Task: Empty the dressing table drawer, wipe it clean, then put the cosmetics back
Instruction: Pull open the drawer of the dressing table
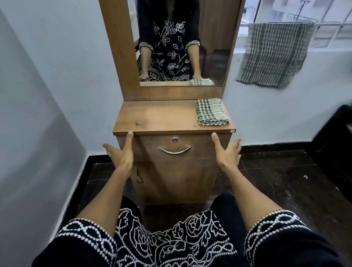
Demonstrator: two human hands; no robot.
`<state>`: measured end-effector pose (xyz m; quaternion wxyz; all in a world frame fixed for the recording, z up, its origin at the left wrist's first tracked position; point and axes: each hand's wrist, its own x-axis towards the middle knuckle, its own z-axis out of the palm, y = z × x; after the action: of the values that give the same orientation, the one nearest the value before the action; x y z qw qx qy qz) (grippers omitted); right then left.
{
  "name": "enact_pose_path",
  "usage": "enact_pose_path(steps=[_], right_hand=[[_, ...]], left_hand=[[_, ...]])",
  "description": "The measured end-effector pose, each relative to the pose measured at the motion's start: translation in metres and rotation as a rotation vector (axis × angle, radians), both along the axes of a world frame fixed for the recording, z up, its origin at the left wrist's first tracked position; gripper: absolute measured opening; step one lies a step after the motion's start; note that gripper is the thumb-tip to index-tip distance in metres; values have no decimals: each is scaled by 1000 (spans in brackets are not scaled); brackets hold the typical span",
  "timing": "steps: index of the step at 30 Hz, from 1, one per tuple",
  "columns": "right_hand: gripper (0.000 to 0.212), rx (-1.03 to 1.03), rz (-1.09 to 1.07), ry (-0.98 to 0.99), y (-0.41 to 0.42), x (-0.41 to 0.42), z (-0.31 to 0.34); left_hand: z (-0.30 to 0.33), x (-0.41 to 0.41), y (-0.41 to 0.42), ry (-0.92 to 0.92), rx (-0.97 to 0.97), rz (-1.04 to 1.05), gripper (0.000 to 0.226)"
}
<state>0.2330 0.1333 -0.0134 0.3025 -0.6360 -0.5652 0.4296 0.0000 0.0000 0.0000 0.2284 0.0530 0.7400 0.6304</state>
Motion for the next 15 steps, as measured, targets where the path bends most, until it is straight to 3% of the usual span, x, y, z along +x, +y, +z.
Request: enact_pose_path(steps=[8, 15], right_hand=[[149, 131, 9, -5, 20, -16, 1], [143, 213, -133, 1, 20, -33, -4]], left_hand=[[-3, -12, 23, 54, 96, -55, 111], [-9, -10, 26, 83, 101, 6, 100]])
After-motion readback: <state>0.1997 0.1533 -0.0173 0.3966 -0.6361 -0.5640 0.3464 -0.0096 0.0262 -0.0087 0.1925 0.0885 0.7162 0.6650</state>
